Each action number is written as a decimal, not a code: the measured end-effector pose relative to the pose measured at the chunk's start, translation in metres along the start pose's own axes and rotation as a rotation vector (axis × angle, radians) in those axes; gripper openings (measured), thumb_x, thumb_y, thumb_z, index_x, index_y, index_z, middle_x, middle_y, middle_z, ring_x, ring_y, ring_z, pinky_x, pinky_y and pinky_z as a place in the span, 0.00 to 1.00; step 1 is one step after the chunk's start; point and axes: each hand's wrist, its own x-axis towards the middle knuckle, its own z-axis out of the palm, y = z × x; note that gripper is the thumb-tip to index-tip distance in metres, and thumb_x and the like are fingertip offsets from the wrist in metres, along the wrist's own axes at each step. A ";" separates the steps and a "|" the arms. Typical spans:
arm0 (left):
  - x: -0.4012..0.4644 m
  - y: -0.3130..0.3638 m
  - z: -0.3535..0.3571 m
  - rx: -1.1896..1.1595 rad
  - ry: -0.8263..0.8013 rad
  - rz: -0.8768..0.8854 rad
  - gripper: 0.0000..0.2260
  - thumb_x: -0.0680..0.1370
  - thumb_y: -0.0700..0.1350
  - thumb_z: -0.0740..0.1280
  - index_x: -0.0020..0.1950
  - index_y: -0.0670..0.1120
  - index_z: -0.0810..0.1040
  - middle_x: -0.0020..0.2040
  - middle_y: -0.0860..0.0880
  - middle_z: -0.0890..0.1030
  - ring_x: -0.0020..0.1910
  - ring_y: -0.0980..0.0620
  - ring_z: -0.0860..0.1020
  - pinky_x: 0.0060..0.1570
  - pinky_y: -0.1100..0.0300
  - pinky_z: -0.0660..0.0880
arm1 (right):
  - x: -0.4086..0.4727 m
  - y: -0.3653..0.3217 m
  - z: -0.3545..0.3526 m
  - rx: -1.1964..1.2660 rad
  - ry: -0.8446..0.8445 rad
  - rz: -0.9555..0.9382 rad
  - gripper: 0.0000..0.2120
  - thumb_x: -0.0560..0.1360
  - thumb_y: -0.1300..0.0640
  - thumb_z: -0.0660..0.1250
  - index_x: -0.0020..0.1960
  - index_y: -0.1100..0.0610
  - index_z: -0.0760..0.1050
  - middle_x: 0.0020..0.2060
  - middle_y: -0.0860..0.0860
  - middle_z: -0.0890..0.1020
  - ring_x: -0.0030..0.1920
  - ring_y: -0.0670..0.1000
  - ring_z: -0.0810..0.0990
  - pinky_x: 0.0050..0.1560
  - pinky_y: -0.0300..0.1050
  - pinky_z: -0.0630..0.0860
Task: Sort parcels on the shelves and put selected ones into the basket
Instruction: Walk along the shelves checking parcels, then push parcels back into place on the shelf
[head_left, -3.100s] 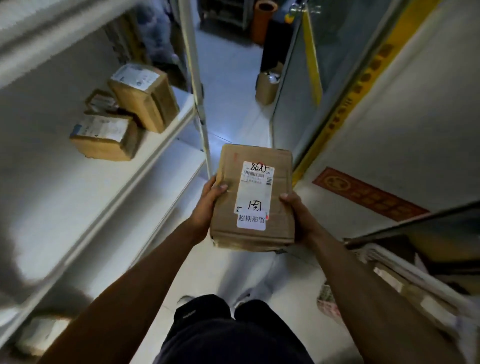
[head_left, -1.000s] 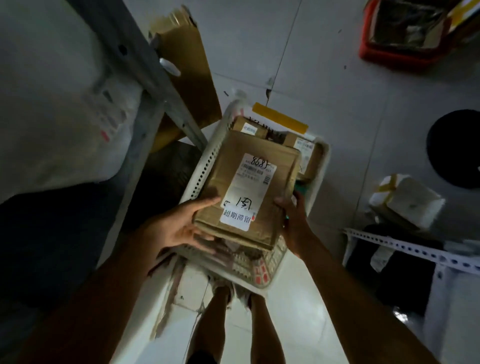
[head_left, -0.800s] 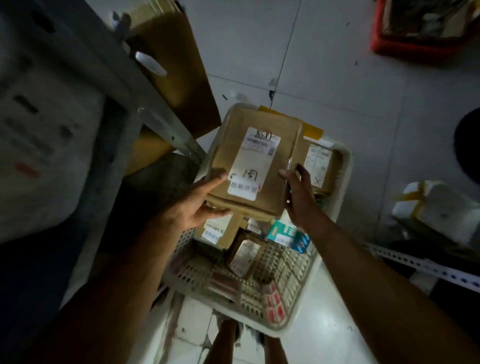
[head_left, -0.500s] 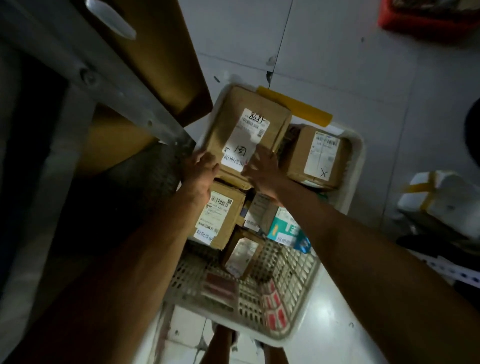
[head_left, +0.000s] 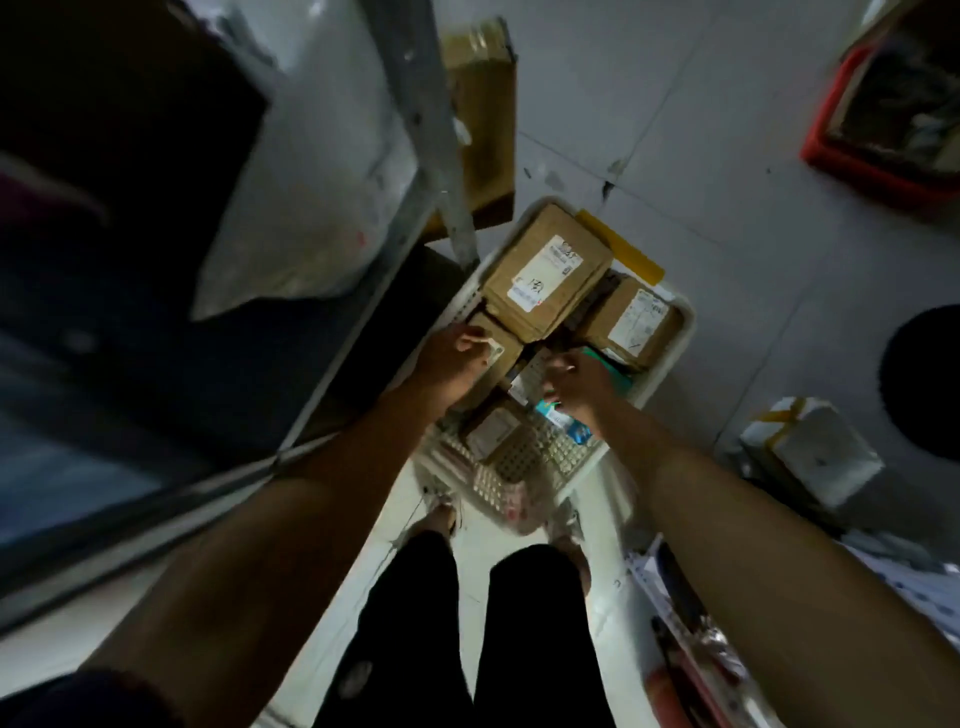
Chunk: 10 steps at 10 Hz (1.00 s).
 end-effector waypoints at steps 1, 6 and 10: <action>-0.091 0.005 -0.017 0.095 0.077 0.031 0.13 0.80 0.37 0.66 0.64 0.37 0.78 0.51 0.45 0.78 0.52 0.49 0.77 0.45 0.65 0.73 | -0.074 -0.002 0.000 -0.223 -0.149 -0.119 0.12 0.79 0.58 0.66 0.61 0.60 0.78 0.50 0.59 0.81 0.49 0.56 0.81 0.53 0.55 0.80; -0.412 -0.165 -0.045 -0.308 0.780 -0.145 0.09 0.79 0.44 0.67 0.58 0.49 0.83 0.52 0.51 0.83 0.50 0.54 0.80 0.52 0.61 0.75 | -0.308 -0.043 0.145 -1.064 -0.761 -0.732 0.12 0.80 0.50 0.67 0.62 0.47 0.75 0.54 0.49 0.81 0.53 0.50 0.82 0.54 0.46 0.79; -0.696 -0.391 0.048 -0.663 1.436 -0.530 0.07 0.79 0.44 0.68 0.55 0.49 0.83 0.46 0.53 0.82 0.45 0.56 0.78 0.39 0.70 0.69 | -0.537 0.183 0.357 -1.550 -1.257 -1.040 0.15 0.79 0.50 0.68 0.63 0.51 0.76 0.47 0.51 0.84 0.40 0.48 0.84 0.41 0.41 0.75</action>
